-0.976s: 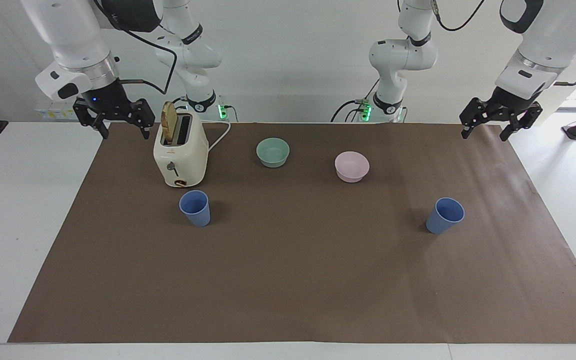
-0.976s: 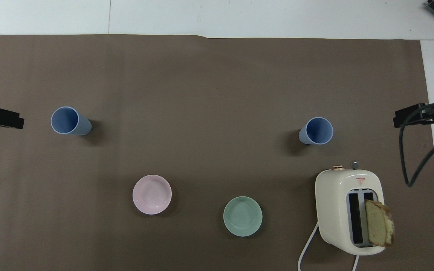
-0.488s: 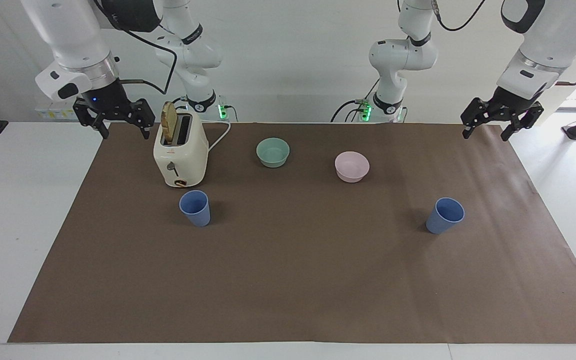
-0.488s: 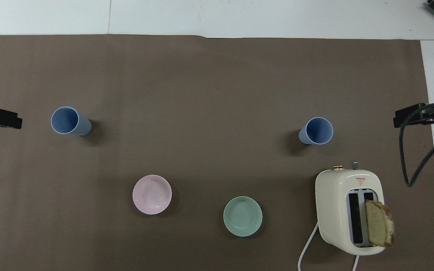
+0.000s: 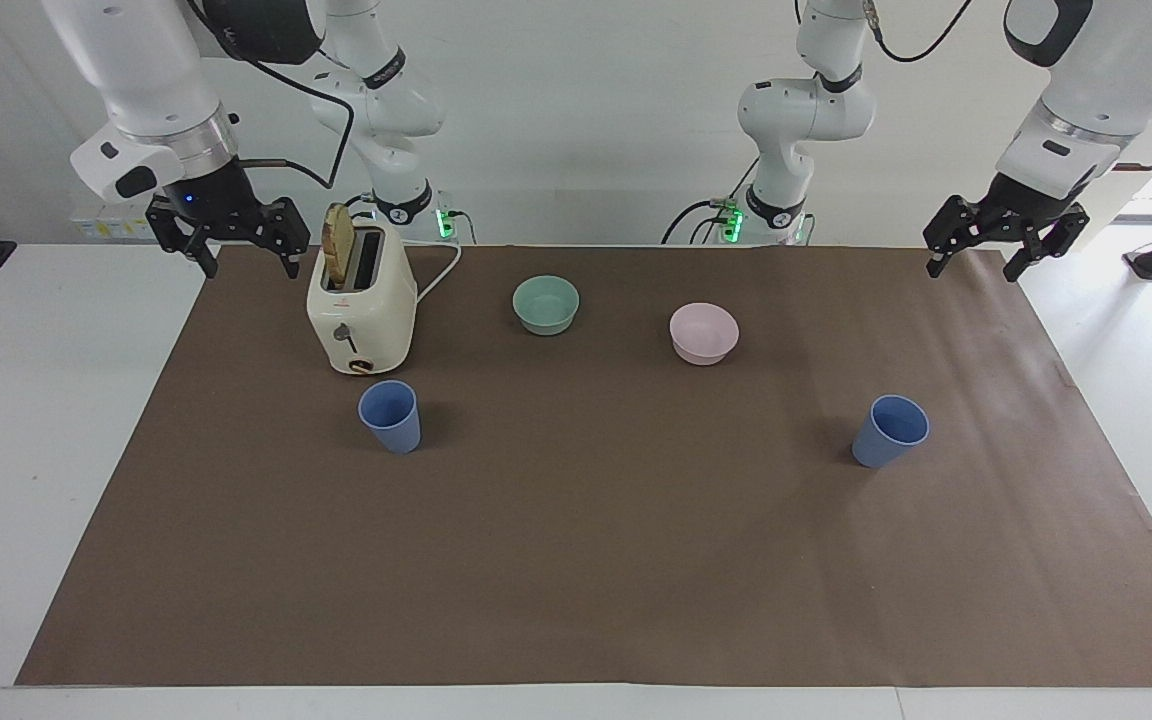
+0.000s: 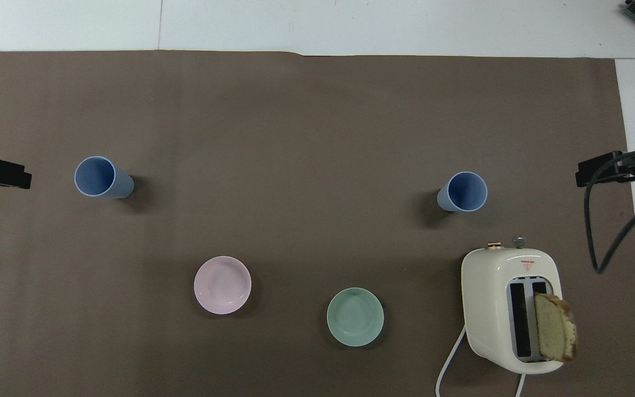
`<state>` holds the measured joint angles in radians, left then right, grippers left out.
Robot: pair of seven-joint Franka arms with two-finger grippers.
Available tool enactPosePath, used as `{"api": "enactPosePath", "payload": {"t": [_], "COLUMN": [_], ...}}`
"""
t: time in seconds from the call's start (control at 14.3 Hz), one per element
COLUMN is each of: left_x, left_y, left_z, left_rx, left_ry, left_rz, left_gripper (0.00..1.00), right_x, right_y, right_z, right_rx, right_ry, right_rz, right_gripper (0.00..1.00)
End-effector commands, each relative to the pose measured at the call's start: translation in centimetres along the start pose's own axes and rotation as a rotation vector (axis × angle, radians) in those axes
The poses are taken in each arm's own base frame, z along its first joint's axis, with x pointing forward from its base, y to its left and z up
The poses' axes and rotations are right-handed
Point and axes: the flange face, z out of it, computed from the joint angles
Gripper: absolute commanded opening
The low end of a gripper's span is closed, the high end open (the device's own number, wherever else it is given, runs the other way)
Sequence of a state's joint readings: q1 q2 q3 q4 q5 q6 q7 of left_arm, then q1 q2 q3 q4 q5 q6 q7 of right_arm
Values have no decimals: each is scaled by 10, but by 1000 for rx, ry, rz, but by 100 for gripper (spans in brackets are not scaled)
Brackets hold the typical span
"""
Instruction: Stack blue cups with both arms
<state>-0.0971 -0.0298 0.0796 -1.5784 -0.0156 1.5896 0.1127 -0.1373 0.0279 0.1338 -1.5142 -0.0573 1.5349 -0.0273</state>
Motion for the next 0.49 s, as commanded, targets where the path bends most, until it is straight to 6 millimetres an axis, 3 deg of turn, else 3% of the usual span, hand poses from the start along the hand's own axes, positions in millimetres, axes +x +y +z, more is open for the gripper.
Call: {"api": "enactPosePath", "payload": {"t": [0.0,0.42], "left_x": [-7,-7], "left_y": [-1,-1], "left_z": [-4,-3], "left_rx": [-11,-11], "left_ry": [-8,-9], "left_rz": [-13,-4], "left_gripper": [100,100], "right_x": [-1,-1], "right_y": [1,1], "right_z": [-3,-3], "right_rx": [14,14], "right_ry": [7,7], "right_rz": [17,17], "right_gripper": [100,100]}}
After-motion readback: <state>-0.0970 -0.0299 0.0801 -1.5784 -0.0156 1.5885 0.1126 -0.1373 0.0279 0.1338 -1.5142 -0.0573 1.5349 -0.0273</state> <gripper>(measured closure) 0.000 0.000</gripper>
